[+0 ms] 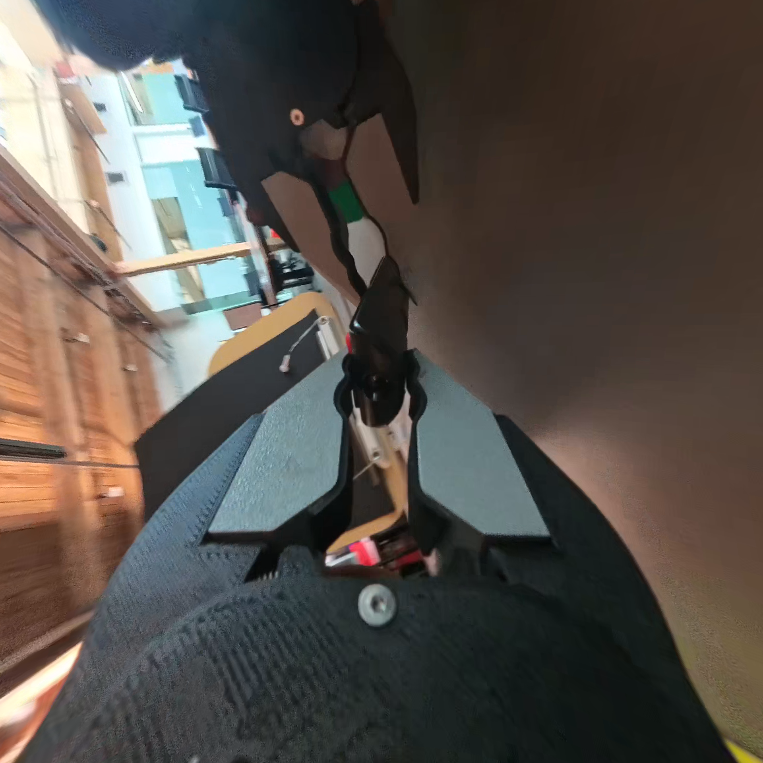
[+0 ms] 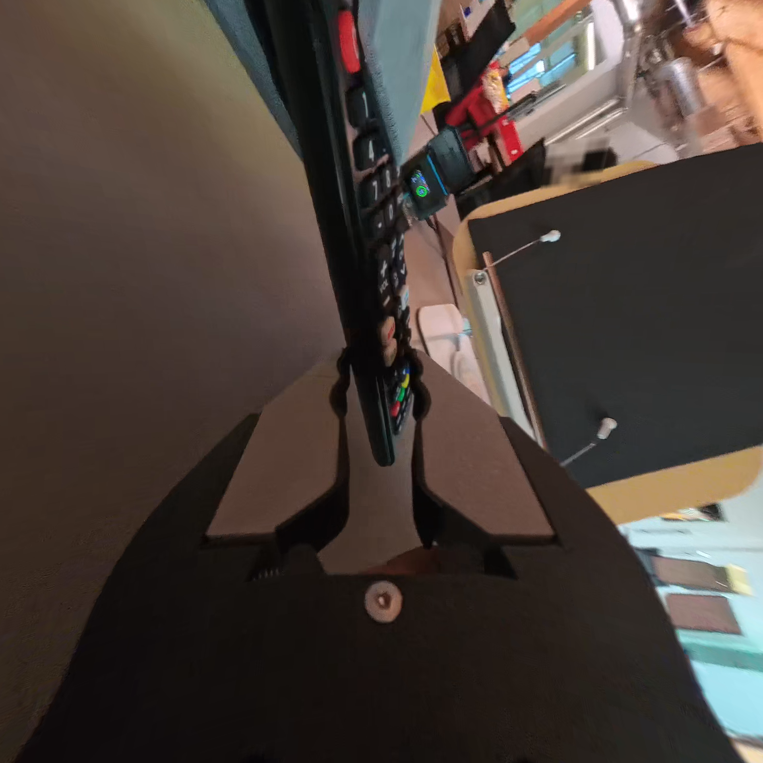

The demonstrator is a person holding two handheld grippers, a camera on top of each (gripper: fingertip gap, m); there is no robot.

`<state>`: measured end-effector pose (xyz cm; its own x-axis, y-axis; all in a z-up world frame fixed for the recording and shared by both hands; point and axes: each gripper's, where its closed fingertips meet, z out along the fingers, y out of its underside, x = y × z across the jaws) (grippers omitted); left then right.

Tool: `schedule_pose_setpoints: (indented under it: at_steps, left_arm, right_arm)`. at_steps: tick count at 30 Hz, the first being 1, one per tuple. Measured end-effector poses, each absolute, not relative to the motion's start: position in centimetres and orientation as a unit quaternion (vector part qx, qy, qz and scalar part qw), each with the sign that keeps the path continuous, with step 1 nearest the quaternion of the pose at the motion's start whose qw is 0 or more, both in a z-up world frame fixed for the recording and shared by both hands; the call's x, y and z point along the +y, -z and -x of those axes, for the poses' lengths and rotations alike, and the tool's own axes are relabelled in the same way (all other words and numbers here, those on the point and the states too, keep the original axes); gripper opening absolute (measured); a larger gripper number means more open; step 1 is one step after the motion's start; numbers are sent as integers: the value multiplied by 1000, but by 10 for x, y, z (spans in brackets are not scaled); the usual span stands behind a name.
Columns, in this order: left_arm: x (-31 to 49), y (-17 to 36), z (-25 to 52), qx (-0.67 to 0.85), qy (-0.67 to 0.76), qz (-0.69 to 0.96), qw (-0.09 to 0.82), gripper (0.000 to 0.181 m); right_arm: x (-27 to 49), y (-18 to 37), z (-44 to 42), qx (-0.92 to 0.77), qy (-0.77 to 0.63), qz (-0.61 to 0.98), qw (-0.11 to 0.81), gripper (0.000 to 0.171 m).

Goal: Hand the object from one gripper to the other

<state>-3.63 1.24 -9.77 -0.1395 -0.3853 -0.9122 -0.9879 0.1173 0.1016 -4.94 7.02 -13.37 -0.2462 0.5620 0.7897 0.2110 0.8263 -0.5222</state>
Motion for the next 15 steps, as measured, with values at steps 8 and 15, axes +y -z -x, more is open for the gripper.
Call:
schedule_pose_setpoints:
  at_steps: [8,15]
  left_arm:
    - [22,77,34,516,-335,602,508,30]
    - [18,32,51,410,-272,646,584,60]
  right_arm:
    - [75,127,56,-744,-148,274,591,19]
    - [57,106,47,-699,-453,412,369,18]
